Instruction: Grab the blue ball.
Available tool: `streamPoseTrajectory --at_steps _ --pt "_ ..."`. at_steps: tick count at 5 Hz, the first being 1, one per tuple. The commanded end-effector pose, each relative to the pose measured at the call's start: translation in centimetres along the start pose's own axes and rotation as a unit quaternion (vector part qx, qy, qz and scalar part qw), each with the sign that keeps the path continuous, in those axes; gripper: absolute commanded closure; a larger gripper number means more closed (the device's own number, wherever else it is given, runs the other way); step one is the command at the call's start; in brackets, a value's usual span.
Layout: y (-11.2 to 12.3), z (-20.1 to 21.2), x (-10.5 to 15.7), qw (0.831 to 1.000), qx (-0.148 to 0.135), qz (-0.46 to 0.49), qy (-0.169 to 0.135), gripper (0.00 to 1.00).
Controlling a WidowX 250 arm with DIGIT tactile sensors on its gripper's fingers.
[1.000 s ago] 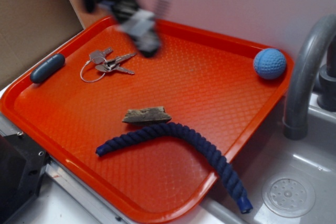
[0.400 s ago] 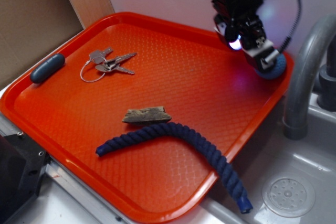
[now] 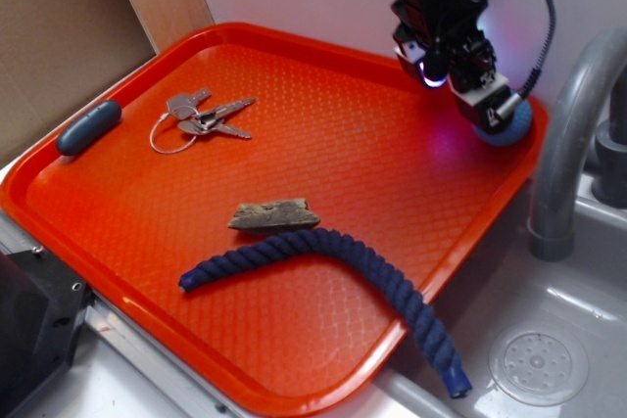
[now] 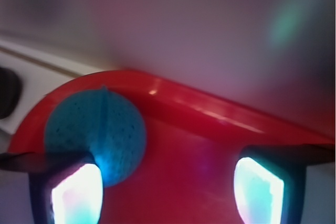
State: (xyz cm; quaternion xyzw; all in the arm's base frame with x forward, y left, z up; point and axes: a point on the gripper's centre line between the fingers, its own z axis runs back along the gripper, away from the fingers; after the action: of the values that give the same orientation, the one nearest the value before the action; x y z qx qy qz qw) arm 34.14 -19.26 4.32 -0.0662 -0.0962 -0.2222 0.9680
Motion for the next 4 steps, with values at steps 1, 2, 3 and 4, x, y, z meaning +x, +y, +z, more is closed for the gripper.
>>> streamPoseTrajectory --at_steps 1,2,3,4 --pt "-4.2 2.6 1.0 0.994 -0.090 -0.045 -0.046 0.00" --pt "-4.9 2.2 1.2 0.994 -0.089 -0.048 -0.043 0.00" --pt "-5.3 2.0 1.1 0.994 -0.082 -0.054 -0.039 1.00" --pt "-4.7 3.9 -0.2 0.992 -0.114 -0.046 -0.019 1.00"
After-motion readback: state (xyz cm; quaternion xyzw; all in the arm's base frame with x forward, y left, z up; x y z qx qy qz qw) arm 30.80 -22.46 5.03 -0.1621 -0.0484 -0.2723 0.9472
